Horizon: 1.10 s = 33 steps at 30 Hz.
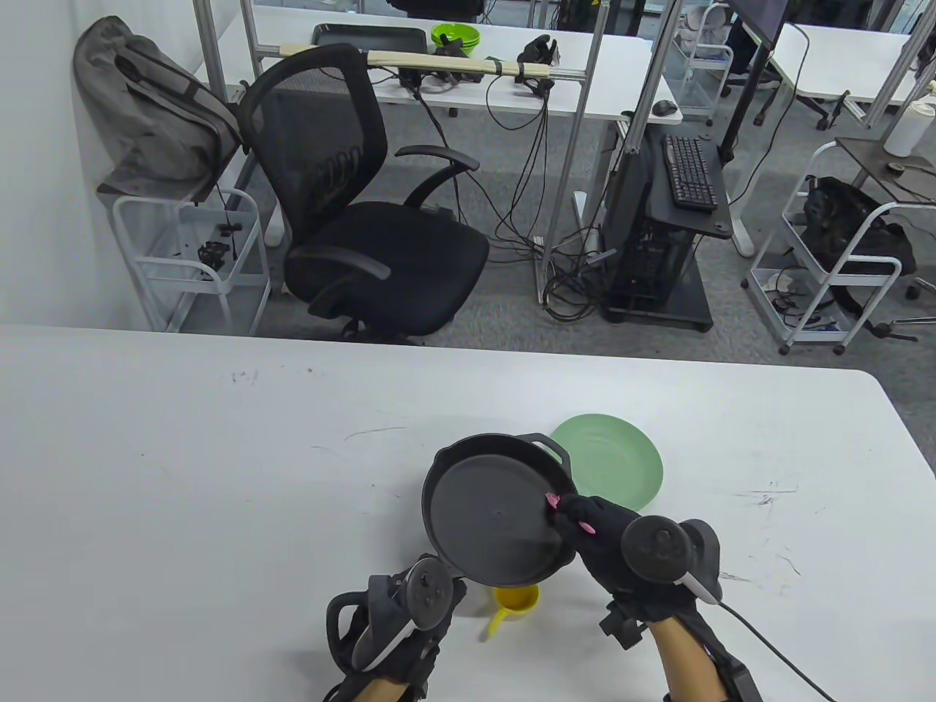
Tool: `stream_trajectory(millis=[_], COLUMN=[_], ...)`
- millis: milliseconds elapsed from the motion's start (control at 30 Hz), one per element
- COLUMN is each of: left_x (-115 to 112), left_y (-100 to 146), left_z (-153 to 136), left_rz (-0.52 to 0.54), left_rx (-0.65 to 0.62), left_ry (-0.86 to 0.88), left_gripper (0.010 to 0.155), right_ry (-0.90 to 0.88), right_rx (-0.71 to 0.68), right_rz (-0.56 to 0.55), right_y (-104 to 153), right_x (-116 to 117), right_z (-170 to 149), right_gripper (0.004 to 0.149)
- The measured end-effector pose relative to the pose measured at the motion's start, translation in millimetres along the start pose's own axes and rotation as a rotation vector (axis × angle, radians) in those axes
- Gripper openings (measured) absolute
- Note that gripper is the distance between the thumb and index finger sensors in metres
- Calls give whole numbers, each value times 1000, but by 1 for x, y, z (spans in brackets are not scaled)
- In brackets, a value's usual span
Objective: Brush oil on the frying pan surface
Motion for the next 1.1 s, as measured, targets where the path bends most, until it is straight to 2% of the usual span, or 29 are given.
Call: stream_trajectory(millis=[233,333,467,633,700,800,900,1100], left_x=[-4,-6,-7,-6,-6,-6,-6,-8], left_y=[-1,-1,0,-1,-1,-1,-1,-1], left_z=[0,1,2,2,2,3,2,3], left_rz=[-26,-43,-49,-46,-43,-41,-47,-56], left_rx=[-5,-14,-23,-25,-26,-30,-31,-33], left_ry=[2,15,15,27,30,27,38,35], left_gripper=[60,60,60,60,60,60,60,60], right_ry=[-237,-292,-418,-581,-635,-609,-445,-352], right_rx=[-28,-42,-42,-13,-5,12,34,67], right_rz=[184,224,250,169,220,259,208,149], right_y=[-1,0,0,1,0,-1,-2,-2], right_x=[12,16,19,10,15,20,16,2], right_z=[7,10,11,6,6,5,0,-11], right_gripper=[43,43,43,42,42,43,42,40])
Point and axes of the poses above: the tracker on the back of each hand, its own z axis roughly to the thumb side, its own y axis roughly from the fingertips to the wrist, x = y × z, the point moved 5 cm from there along -y, roughly from the wrist to the fingertips, and after that the axes turned 10 degrees about x, right-handed, at the moved point
